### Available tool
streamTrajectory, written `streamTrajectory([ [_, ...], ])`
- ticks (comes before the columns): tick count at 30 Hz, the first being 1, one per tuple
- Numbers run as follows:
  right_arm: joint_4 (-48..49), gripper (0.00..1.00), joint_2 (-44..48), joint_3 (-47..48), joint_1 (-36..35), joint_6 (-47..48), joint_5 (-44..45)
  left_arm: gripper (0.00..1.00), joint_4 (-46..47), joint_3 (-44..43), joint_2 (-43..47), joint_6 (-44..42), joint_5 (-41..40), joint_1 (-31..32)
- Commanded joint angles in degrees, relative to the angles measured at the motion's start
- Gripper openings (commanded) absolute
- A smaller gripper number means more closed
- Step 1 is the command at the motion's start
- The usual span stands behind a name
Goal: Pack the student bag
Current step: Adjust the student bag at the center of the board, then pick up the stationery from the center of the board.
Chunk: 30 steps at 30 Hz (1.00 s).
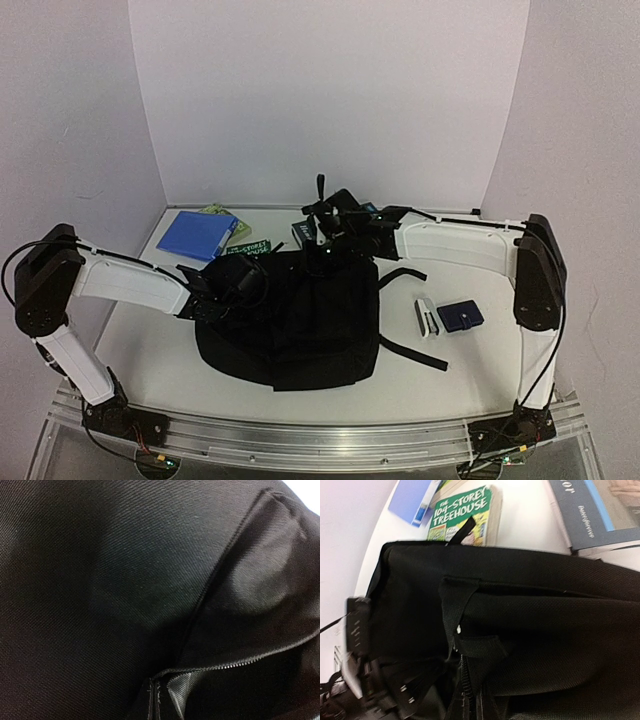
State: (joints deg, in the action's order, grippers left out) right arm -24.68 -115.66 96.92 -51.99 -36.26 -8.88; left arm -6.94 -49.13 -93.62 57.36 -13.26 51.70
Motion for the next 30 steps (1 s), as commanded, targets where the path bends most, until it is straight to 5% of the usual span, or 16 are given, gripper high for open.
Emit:
streamTrajectory([
  [1, 2.5, 0.0, 6.9, -1.5, 1.0, 0.6, -2.3, 0.0, -2.5, 1.2, 1.1, 4.1, -3.3, -2.0],
  [4, 2.8, 0.03, 8.3, -2.3, 1.3, 1.3, -2.0, 0.03, 1.8, 3.9, 3.2, 3.6, -0.8, -3.2],
  [9, 3.0, 0.51, 12.8, -4.9, 1.3, 2.5, -1.1, 0.17, 8.4, 0.9, 2.8, -5.3, 9.2, -3.2],
  [13, 2.6, 0.71, 21.7, -11.2, 1.8, 1.7, 3.9, 0.35, 8.6, -0.7, 5.2, -8.5, 12.3, -3.2],
  [22, 0.3, 0.86, 37.3, -35.4, 11.0, -1.4, 6.9, 0.74, -3.0, 0.7, 19.0, -8.7, 7.2, -3.4],
  [30, 0.5, 0.92, 35.9, -46.6, 17.4, -0.8, 11.3, 0.93, -4.7, 2.9, 27.7, -7.7, 7.1, -4.0],
])
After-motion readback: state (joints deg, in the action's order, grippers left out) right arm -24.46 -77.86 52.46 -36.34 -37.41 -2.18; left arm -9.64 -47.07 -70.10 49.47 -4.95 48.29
